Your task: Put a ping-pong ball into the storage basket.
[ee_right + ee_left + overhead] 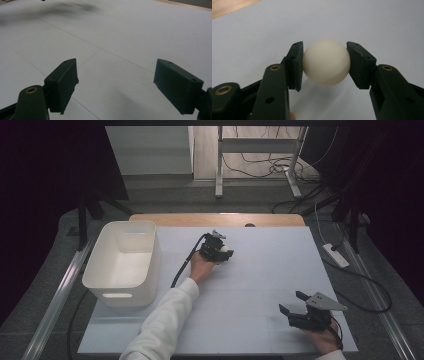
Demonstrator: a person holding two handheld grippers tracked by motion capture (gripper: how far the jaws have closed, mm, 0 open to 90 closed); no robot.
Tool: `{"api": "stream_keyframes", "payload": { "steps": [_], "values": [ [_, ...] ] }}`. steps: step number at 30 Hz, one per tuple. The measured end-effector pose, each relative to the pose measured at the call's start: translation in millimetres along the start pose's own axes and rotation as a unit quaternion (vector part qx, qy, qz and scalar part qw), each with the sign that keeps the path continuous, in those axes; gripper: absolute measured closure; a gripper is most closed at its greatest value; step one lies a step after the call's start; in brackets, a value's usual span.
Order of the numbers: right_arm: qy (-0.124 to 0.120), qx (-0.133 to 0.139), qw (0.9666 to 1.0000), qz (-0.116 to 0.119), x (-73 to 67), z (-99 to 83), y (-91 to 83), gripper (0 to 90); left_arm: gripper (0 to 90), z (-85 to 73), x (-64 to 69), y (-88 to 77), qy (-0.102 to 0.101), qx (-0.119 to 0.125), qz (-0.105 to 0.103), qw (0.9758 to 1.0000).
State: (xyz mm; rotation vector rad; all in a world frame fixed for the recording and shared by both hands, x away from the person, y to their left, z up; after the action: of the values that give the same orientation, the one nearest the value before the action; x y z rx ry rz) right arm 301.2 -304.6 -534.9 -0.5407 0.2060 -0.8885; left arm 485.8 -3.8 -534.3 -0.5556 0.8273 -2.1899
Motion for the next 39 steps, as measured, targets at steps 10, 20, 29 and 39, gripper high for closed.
{"api": "stream_keyframes", "payload": {
  "steps": [10, 20, 29, 39],
  "values": [
    [-0.002, 0.0, 1.0, -0.001, -0.7, 0.0, 0.1, 19.1, 50.3, -7.3, -2.2, -13.9, -0.004, 0.008, -0.002, 1.0],
    [-0.003, -0.001, 1.0, -0.001, -1.2, 0.0, 0.5, 19.1, 50.3, -10.6, 0.7, -25.9, -0.001, 0.018, -0.007, 0.9998],
    [-0.005, 0.0, 1.0, -0.001, -1.2, 0.1, 0.4, 19.1, 50.3, -11.4, 6.0, -33.7, 0.006, 0.023, -0.011, 0.9996],
    [-0.005, 0.0, 1.0, -0.002, -1.3, 0.3, 0.5, 19.2, 50.3, -11.5, 10.0, -40.5, 0.01, 0.028, -0.013, 0.9995]
  ]
}}
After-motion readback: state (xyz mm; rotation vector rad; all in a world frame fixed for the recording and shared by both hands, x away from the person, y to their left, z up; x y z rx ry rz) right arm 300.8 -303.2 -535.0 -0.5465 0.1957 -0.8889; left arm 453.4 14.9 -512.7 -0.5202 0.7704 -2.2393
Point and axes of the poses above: each handheld gripper's, and its own axes: y roughly forward along the jaws, z roughly out of its top, x roughly to its right, the point moved 4 cm from there along y, roughly forward along the jaws, and after that the axes turned 3 degrees about -x, right-handed, at the moved point
